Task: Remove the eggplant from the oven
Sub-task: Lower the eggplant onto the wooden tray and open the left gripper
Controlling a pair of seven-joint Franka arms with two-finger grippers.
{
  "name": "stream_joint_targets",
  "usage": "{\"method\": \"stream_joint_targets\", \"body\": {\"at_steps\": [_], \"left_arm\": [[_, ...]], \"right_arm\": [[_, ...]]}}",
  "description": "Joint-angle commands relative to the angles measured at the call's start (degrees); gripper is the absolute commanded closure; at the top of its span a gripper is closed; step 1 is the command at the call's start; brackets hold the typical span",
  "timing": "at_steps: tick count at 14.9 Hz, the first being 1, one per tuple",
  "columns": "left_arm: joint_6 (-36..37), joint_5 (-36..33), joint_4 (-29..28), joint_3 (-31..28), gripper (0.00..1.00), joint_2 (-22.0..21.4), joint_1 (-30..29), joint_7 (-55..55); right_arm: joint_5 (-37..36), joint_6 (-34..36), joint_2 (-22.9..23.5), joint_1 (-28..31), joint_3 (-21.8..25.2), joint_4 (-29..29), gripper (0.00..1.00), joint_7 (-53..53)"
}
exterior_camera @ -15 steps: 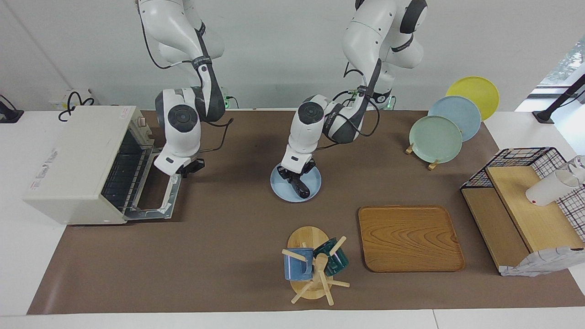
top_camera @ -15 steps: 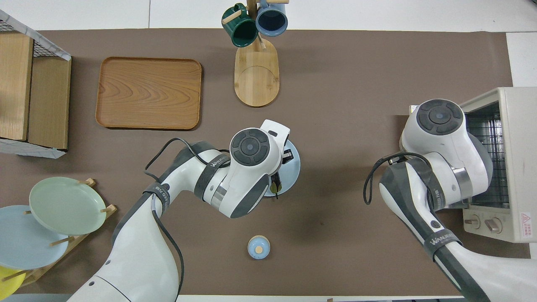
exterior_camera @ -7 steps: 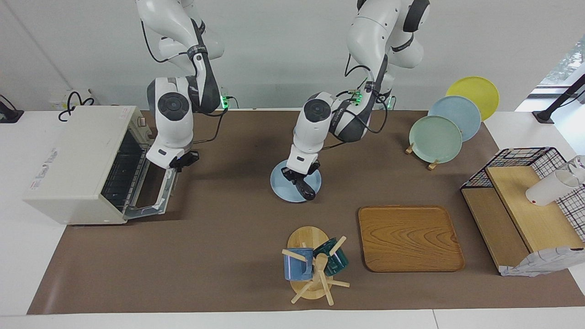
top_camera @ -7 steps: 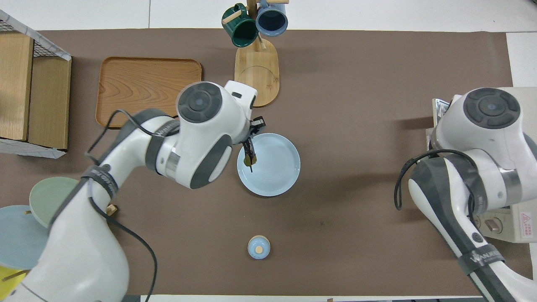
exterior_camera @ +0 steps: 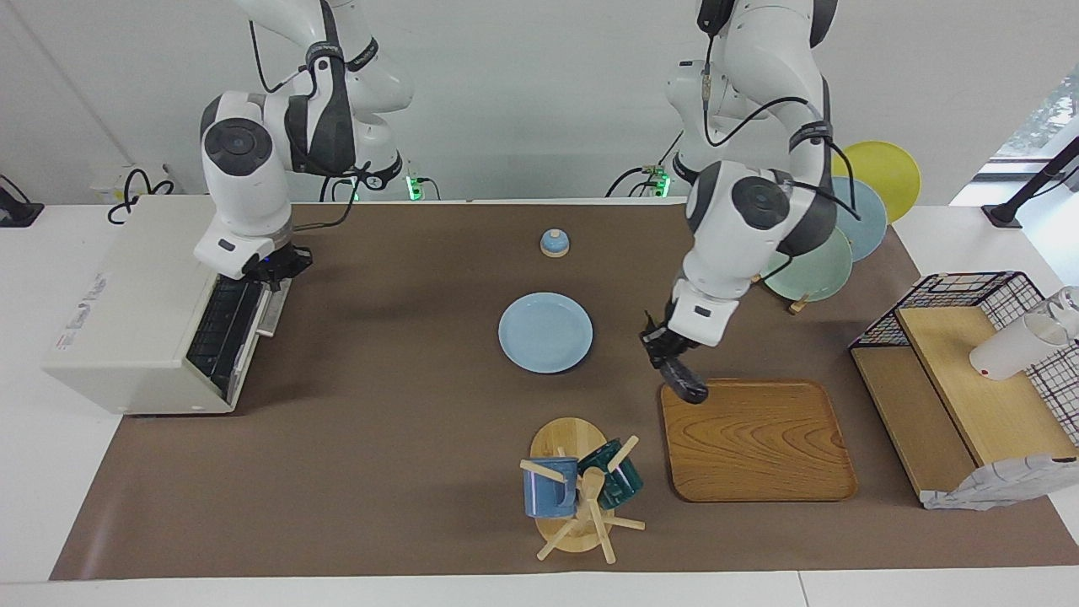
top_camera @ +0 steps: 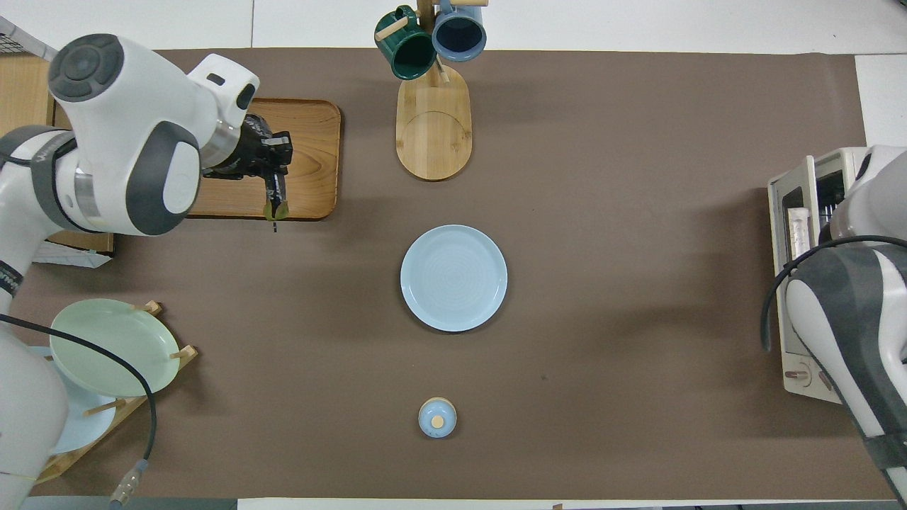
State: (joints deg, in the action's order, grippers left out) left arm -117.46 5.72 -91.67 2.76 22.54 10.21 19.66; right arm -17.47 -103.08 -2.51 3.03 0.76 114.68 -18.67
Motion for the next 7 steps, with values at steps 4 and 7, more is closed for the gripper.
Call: {"method": "stream_joint_targets", "body": {"at_steps": [4,7], "left_arm": [[-1.2,-2.8,14.7,0.8,1.0,14.5,-5.6,-9.7],[-7.0,-3.6,12.6,0.7,1.0,15.4,-6.6,-12.9]], "right_arm": [[4.6,13.8,-0.6,1.1,-0.3,-11.9,0.98,-1.5],[4.9,18.3,-0.6,0.9,-0.5,-16.1,0.89,-1.5]]}}
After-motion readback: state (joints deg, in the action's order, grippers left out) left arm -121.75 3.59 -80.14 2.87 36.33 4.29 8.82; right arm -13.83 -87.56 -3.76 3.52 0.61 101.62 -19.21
